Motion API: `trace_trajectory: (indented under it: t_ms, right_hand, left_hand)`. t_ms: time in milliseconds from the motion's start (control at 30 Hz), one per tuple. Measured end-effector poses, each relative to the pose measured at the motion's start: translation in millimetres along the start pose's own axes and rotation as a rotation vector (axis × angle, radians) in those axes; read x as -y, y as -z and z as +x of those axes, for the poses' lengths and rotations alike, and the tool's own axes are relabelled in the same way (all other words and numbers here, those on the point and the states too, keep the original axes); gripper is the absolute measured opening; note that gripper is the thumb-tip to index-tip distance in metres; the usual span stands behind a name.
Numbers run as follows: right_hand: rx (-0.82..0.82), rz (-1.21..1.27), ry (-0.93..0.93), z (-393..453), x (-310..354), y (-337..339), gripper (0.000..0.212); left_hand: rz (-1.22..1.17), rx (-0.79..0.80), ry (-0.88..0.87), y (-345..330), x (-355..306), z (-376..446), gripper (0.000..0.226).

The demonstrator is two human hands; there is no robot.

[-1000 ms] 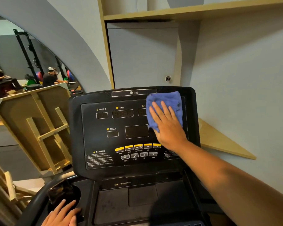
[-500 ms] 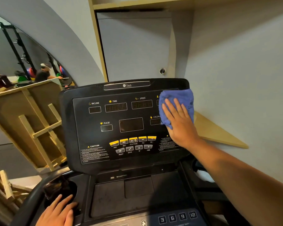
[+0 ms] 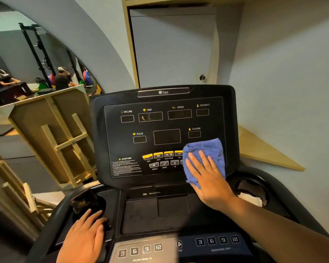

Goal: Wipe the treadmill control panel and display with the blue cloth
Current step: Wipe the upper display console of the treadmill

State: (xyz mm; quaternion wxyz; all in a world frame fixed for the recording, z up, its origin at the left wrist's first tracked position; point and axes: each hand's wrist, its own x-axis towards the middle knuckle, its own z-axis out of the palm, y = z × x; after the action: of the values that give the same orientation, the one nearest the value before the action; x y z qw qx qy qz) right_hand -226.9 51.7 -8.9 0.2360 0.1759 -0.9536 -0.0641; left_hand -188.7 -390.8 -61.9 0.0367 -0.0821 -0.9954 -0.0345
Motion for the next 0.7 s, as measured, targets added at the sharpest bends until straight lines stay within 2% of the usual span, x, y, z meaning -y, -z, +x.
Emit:
trace_trajectory:
  t_ms: [133,233,500,567,700]
  right_hand:
    - [0.053,-0.025,0.114,13,11,7,0.076]
    - [0.087,-0.010,0.261,32,45,14,0.072]
    - [0.026,0.018,0.507,128,130,22,0.067]
    - [-0.019,0.000,0.452,154,127,32,0.068]
    - [-0.111,0.061,0.190,164,93,51,0.070]
  left_hand:
    - [-0.071,-0.006,0.015,15,-13,-11,0.067]
    - [-0.071,-0.018,0.004,12,-12,-14,0.058]
    - [-0.063,-0.048,0.006,11,-10,-17,0.053]
    - [-0.052,-0.060,0.010,11,-10,-17,0.049]
    - [-0.063,-0.055,0.016,15,-13,-17,0.048]
